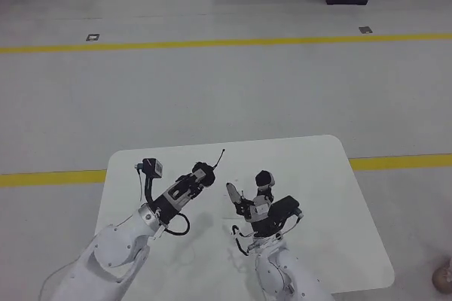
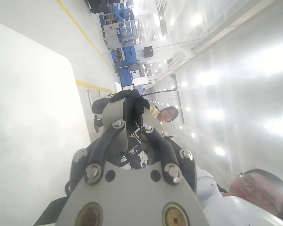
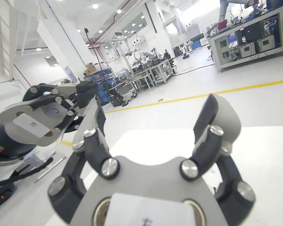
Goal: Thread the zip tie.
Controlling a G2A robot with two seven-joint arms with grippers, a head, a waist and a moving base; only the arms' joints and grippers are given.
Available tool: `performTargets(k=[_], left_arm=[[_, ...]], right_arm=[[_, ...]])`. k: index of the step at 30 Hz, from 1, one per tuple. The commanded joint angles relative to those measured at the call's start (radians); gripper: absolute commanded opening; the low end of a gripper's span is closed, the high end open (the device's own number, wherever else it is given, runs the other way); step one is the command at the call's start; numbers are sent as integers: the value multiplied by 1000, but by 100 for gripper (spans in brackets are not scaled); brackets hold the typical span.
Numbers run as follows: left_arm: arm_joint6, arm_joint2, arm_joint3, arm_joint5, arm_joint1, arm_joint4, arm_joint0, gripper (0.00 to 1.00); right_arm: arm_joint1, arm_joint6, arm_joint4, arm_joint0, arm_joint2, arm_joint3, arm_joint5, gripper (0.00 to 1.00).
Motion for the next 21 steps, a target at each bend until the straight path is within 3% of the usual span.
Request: performTargets(k=[1, 3, 4, 9, 18, 21], left_arm=[[0, 0, 0, -1, 0, 0, 0, 0], [0, 0, 0, -1, 0, 0, 0, 0], [2, 2, 2, 3, -1, -10, 2, 0], [15, 14, 15, 44, -12, -210, 1, 0], [8, 45, 17, 58, -32, -514, 7, 0], [-8, 44, 18, 65, -34, -542, 0, 0]], right_arm=[[0, 0, 1, 0, 0, 0, 0, 100], [0, 0, 1, 0, 0, 0, 0, 100], [4, 15, -74, 12, 10, 7, 25, 100], [9, -88, -256, 35, 35, -1, 93, 100], [19, -193, -442, 49, 56, 52, 113, 100], [23, -234, -452, 70, 55, 87, 119, 100]])
